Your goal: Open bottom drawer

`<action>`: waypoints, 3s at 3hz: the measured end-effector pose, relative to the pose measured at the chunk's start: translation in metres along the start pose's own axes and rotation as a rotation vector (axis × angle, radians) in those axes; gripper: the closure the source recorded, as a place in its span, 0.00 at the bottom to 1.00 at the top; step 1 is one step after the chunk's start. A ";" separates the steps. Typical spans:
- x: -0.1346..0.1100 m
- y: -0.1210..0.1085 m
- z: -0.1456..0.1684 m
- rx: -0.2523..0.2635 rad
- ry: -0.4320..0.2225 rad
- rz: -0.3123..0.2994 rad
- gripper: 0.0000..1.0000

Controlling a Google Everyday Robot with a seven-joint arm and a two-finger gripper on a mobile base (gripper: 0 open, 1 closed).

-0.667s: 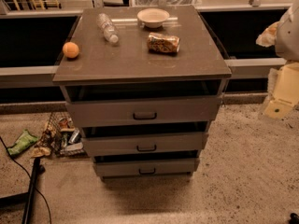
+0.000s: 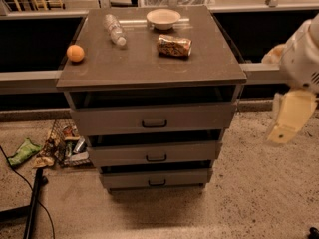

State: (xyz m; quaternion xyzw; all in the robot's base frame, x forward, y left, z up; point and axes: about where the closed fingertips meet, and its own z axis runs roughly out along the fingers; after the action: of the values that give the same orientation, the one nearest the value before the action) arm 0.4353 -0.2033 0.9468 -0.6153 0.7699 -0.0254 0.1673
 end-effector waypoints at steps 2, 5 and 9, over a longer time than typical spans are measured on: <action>-0.006 0.049 0.152 -0.108 -0.140 0.052 0.00; -0.015 0.075 0.208 -0.179 -0.195 -0.014 0.00; -0.050 0.113 0.422 -0.327 -0.457 -0.035 0.00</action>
Offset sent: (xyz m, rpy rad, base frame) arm -0.0023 0.0702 -0.2431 0.3082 0.1567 0.0139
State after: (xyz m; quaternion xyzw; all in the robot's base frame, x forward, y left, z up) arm 0.4601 -0.0579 0.5324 -0.6370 0.6954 0.2359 0.2345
